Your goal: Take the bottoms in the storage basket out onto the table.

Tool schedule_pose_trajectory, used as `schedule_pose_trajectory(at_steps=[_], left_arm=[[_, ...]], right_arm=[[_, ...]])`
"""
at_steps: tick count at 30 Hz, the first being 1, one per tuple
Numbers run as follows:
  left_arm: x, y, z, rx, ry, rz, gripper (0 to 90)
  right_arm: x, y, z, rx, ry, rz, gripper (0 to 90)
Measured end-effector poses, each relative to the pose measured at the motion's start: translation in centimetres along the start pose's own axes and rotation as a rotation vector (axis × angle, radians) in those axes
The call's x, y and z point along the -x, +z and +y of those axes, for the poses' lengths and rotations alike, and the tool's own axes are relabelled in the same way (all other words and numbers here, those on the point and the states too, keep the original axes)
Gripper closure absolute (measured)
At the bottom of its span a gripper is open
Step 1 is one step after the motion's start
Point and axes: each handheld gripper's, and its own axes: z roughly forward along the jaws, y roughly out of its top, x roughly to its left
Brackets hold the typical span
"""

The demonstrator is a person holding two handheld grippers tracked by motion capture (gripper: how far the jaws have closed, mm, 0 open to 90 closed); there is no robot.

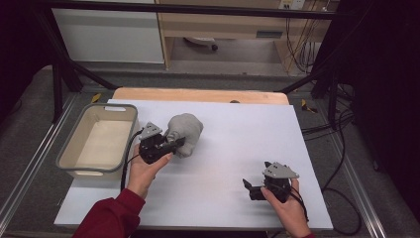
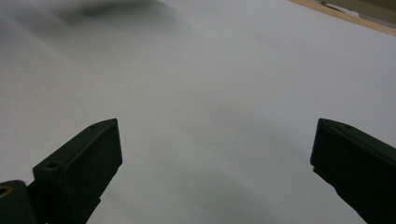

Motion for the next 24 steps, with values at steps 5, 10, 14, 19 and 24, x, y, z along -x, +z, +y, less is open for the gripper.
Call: schedule_pose_trajectory(at_steps=[5, 10, 14, 19, 24], left_arm=[[0.3, 0.2, -0.1, -0.007, 0.007, -0.004, 56.7], [0.6, 0.3, -0.1, -0.008, 0.011, -0.013, 56.7], [1.0, 0.5, -0.1, -0.010, 0.016, -0.022, 56.6], [1.4, 0.8, -0.2, -0.017, 0.025, -0.031, 56.7], [2.1, 1.0, -0.4, -0.025, 0.038, -0.044, 56.7]], right_arm=[[0.0, 0.0, 0.0, 0.000, 0.000, 0.000, 2.4], [0.0, -0.1, 0.0, 0.002, -0.001, -0.002, 2.4], [0.0, -0.1, 0.0, 0.003, -0.002, -0.001, 2.4], [0.0, -0.2, 0.1, 0.004, -0.003, -0.002, 2.4], [-0.1, -0.1, 0.1, 0.003, -0.006, -0.002, 2.4]])
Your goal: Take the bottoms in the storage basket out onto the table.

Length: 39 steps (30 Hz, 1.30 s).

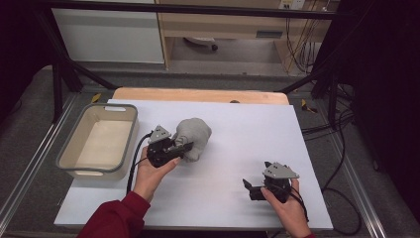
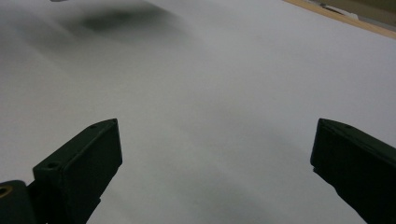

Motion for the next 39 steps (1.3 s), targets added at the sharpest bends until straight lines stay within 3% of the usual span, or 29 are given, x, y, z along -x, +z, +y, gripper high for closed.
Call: schedule_pose_trajectory(at_steps=[39], left_arm=[[2.4, 1.3, -0.7, -0.046, 0.039, -0.059, 56.3]], right_arm=[[0.0, 0.0, 0.0, 0.000, -0.006, 0.000, 2.3]])
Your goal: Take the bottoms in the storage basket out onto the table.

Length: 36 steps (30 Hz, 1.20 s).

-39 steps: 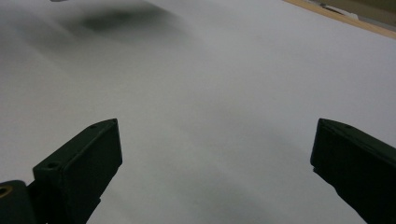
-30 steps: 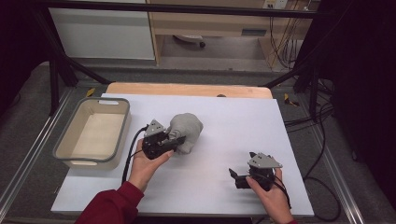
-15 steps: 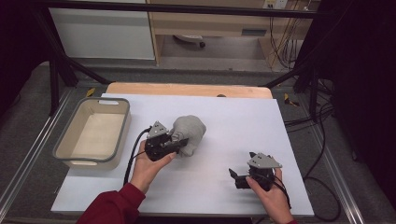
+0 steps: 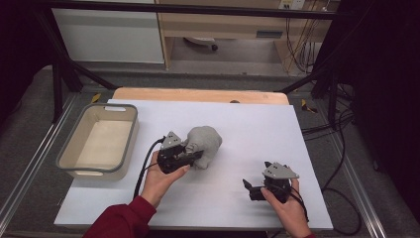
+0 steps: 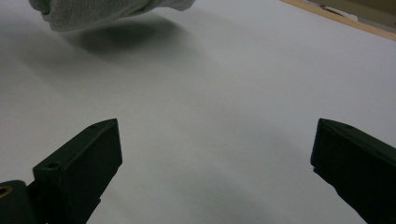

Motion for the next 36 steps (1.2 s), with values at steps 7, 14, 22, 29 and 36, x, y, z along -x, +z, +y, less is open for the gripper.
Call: schedule_pose_trajectory(at_steps=[7, 14, 22, 29, 36], left_arm=[[0.4, 0.2, 0.0, -0.007, -0.008, -0.023, 56.2], [0.6, 0.5, -0.3, -0.016, -0.012, -0.032, 56.2], [1.1, 0.9, -0.6, -0.034, -0.001, -0.041, 56.0], [1.3, 1.4, -1.0, -0.047, -0.018, -0.056, 55.9], [1.3, 1.9, -1.5, -0.065, 0.003, -0.043, 55.6]], right_arm=[[0.0, 0.0, 0.0, -0.002, 0.001, -0.001, 2.4], [0.0, 0.0, 0.0, 0.000, -0.001, 0.000, 2.4], [0.0, 0.0, 0.0, -0.001, -0.001, -0.001, 2.4], [-0.1, 0.1, 0.0, -0.006, -0.007, -0.003, 2.3], [0.0, 0.0, 0.0, -0.005, -0.003, -0.003, 2.3]])
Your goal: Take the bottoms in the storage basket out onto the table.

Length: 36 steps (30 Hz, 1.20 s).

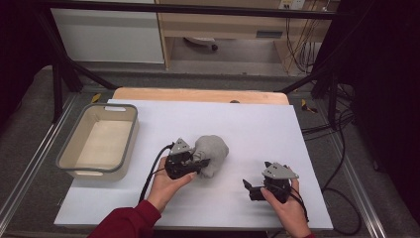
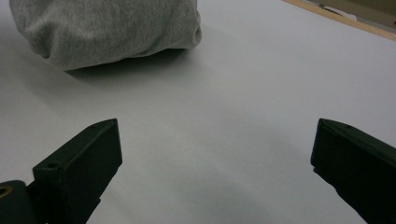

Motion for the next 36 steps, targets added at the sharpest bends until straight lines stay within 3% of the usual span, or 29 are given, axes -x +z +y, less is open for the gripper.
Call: schedule_pose_trajectory(at_steps=[3, 9, 15, 22, 25, 28, 30, 33, 36], left_arm=[[0.1, 0.5, -0.1, -0.006, 0.026, 0.010, 55.4], [-0.3, 0.5, -0.1, 0.013, 0.009, 0.023, 54.9], [-0.8, -0.2, 0.2, 0.047, 0.002, 0.074, 54.6], [0.3, 0.6, -0.1, 0.013, 0.069, 0.088, 54.6], [0.1, 1.1, -0.3, 0.013, 0.040, 0.068, 54.5], [-0.1, 1.5, -0.8, 0.028, -0.030, 0.040, 54.5], [0.1, 1.7, -0.9, 0.029, -0.027, 0.041, 54.5], [0.0, 2.0, -1.0, 0.042, -0.112, 0.018, 54.5], [0.2, 2.2, -1.0, 0.044, -0.088, 0.032, 54.5]], right_arm=[[0.0, 0.1, 0.0, 0.003, 0.000, 0.007, 2.3], [0.0, 0.4, 0.1, 0.000, 0.001, 0.015, 2.3], [0.0, 0.0, 0.1, 0.007, -0.002, 0.008, 2.3], [0.0, 0.1, 0.2, 0.006, -0.008, 0.004, 2.4], [0.0, -0.2, 0.2, 0.019, 0.001, 0.004, 2.2], [0.2, 0.1, 0.2, 0.021, 0.015, 0.008, 2.3], [0.3, 0.3, 0.2, 0.006, 0.004, 0.010, 2.6], [0.4, 0.2, 0.1, 0.017, 0.035, 0.012, 2.4], [0.4, 0.0, 0.1, 0.015, 0.020, 0.004, 2.2]])
